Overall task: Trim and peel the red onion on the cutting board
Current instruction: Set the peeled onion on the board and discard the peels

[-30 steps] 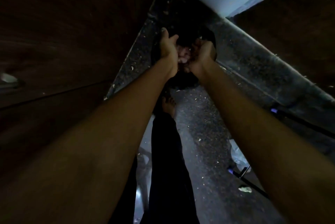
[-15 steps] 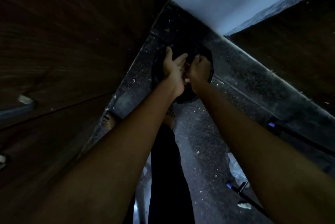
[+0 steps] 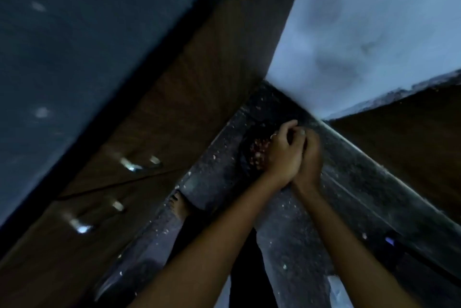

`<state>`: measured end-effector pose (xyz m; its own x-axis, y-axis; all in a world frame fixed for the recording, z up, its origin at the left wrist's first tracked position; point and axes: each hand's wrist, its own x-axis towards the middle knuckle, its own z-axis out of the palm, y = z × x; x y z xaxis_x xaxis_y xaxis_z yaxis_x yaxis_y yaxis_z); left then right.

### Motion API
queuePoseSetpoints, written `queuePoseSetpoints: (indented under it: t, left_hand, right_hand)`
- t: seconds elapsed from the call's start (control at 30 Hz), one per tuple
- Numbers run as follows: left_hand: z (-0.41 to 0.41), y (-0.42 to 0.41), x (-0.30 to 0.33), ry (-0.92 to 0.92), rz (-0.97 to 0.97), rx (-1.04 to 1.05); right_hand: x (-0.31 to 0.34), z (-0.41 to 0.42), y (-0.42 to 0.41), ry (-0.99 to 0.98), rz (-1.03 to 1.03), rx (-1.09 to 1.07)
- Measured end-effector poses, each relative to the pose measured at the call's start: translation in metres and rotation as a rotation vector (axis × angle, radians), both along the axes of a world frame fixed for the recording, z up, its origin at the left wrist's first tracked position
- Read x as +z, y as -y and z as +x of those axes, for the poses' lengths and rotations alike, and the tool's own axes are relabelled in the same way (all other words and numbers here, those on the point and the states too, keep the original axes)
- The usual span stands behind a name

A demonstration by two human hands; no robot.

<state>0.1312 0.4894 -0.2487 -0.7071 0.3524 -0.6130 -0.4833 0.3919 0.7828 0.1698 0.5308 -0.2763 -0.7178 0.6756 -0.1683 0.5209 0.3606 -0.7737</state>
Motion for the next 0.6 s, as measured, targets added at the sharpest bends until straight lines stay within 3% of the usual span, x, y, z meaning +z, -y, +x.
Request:
queuePoseSetpoints:
  t: [0.27,0.43,0.6]
  left_hand:
    - [-0.055,0.099,0.185,-0.614,0.124,0.205]
    - [-0.077,0.186,0.275,-0.804,0.117,0.344]
    - [-0.078,0.270,0.317,-0.875,0.191,0.562]
  right_hand:
    - [0.192,-0.078,0.084,-0.447,0.069,0.143]
    - [0.289,-0.113,0.165,-0.597,0.088,0.314]
    - [0.338,-0.126,0.246,-0.689,-0.026,0.546]
